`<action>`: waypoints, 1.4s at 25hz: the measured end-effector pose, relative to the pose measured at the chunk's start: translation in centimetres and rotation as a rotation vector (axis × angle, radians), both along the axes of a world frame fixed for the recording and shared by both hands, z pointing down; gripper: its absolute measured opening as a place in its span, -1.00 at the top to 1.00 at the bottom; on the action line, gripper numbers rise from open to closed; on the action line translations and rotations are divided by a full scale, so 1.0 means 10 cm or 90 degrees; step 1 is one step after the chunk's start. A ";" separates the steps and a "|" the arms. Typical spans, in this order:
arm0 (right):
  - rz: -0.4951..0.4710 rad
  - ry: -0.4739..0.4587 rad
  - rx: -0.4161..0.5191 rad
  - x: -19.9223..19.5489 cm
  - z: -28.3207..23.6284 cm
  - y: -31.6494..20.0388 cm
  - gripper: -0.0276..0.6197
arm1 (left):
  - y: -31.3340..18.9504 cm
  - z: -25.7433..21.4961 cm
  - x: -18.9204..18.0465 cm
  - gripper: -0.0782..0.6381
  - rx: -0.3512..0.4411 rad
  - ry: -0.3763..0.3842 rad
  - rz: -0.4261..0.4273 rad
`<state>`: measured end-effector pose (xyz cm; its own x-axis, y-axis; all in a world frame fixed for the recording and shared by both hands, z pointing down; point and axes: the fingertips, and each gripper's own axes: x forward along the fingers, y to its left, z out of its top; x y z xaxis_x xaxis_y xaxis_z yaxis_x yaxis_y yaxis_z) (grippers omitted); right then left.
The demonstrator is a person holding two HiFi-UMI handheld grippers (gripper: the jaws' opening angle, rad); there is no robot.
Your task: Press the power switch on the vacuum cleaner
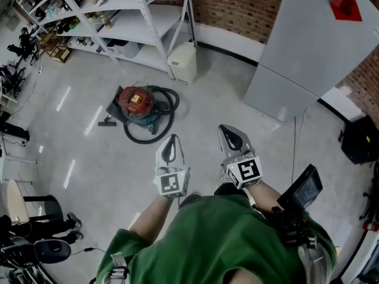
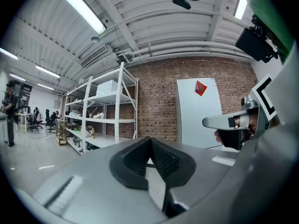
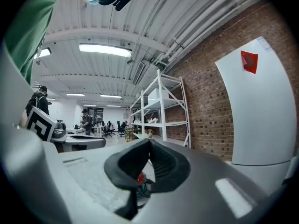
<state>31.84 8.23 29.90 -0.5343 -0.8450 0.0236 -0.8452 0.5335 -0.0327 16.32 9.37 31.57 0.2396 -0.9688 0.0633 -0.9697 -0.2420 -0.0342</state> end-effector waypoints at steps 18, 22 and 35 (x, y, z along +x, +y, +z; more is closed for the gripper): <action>-0.125 -0.021 -0.019 0.48 0.21 -1.01 0.91 | -0.71 0.16 0.49 0.77 -0.034 -0.036 -0.127; -0.155 -0.023 -0.029 0.33 0.29 -1.17 0.91 | -0.78 0.23 0.33 0.77 -0.043 -0.032 -0.161; -0.248 0.025 -0.029 -0.64 0.45 -1.79 0.91 | -1.21 0.48 -0.59 0.77 -0.046 0.010 -0.273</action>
